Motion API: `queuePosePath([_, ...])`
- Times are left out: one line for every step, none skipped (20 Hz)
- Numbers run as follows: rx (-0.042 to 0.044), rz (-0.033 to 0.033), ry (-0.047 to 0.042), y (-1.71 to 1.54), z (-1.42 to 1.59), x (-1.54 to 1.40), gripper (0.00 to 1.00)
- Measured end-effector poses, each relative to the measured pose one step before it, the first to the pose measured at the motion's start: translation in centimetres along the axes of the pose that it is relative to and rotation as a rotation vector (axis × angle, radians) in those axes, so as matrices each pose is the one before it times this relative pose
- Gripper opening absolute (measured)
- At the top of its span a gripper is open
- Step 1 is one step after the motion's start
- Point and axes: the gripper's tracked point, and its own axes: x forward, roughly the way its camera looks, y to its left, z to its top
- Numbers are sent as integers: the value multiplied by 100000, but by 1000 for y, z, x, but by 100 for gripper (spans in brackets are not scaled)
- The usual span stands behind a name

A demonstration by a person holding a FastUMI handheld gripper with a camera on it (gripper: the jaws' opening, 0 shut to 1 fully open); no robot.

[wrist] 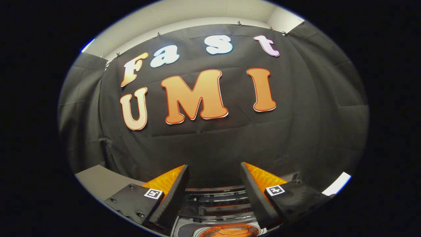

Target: Put the clothes into the washing machine and then close the washing machine lid.

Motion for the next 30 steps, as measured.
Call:
queuePosePath([191,281,852,229,-311,1159,98])
queuePosePath([437,159,1400,65,-553,966,98])
queuePosePath([275,-15,2202,140,-767,923,98])
queuePosePath([67,-106,2780,37,-901,1039,98])
queuePosePath([471,-204,2144,-26,-833,881,98])
queuePosePath([730,-393,1712,126,-555,585,99])
queuePosePath([780,-102,1556,72,-503,769,99])
queuePosePath([-96,-375,884,28,-573,839,99])
queuePosePath([-714,-1226,1533,-227,-663,675,99])
queuePosePath([-556,-985,1346,-321,-681,542,99])
queuePosePath([6,-942,1621,-234,-746,398,99])
queuePosePath([-1757,-637,-1741,-118,322,141,98])
queuePosePath([-1442,-1453,-81,-244,-187,572,98])
queuePosePath([-1841,-525,-14,-28,-162,-26,98])
queuePosePath([-3209,-1318,-421,-189,-147,285,99])
queuePosePath([-3626,29,-614,5,-171,55,97])
queuePosePath([-104,-134,-402,74,-101,177,97])
queuePosePath([977,303,-273,30,79,-64,97])
queuePosePath([555,53,-99,108,10,-3,97])
queuePosePath([50,-59,-119,-68,-97,105,97])
queuePosePath([-294,-359,159,-83,-44,-80,97])
queuePosePath([-26,-334,102,-58,26,-90,97])
queuePosePath([101,-124,132,23,5,-92,97])
queuePosePath([194,46,219,-29,28,-202,97])
queuePosePath([248,190,-18,55,-108,-176,97])
queuePosePath([-110,263,-100,86,-91,-204,97])
queuePosePath([-160,433,-142,94,-72,-254,97])
queuePosePath([424,-13,-158,-145,-61,-367,97])
queuePosePath([-84,-88,183,76,-35,-91,97])
queuePosePath([-115,-323,-105,-108,-85,-231,97])
